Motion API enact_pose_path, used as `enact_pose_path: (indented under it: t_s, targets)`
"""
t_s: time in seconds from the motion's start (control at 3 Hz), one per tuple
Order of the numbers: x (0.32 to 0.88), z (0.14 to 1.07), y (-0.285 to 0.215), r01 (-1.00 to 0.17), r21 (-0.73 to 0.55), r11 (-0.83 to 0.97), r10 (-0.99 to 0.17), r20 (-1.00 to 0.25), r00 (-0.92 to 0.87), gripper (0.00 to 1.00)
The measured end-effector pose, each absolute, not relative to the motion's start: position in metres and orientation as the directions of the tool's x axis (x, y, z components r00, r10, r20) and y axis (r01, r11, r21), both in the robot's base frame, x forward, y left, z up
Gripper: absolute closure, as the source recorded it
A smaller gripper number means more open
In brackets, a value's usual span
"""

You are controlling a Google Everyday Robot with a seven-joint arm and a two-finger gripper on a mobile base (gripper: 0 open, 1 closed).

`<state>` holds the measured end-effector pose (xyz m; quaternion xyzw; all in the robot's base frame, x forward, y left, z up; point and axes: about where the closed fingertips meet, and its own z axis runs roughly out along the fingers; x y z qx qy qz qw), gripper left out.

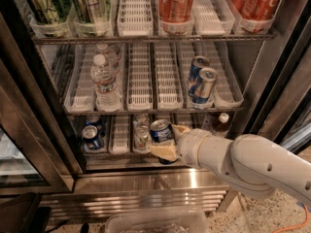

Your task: Pick pepsi can from bottom shelf of fridge

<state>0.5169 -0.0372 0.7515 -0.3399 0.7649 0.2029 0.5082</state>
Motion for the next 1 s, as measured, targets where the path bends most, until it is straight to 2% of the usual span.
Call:
enact_pose_path:
  t_s: [0.33,0.67,1.0]
  targets:
    - [0.503,0.757,-0.007,-0.778,-0.055,0.626,-0.336,-0.919,-0.205,1.00]
    - [0.488,0.772,0.013,-0.801,-0.070,0.594,-0.310,-0.939,-0.148,1.00]
    - [0.486,0.778,0.018,-0.805,-0.076,0.588,-0.309,-0.941,-0.137,1.00]
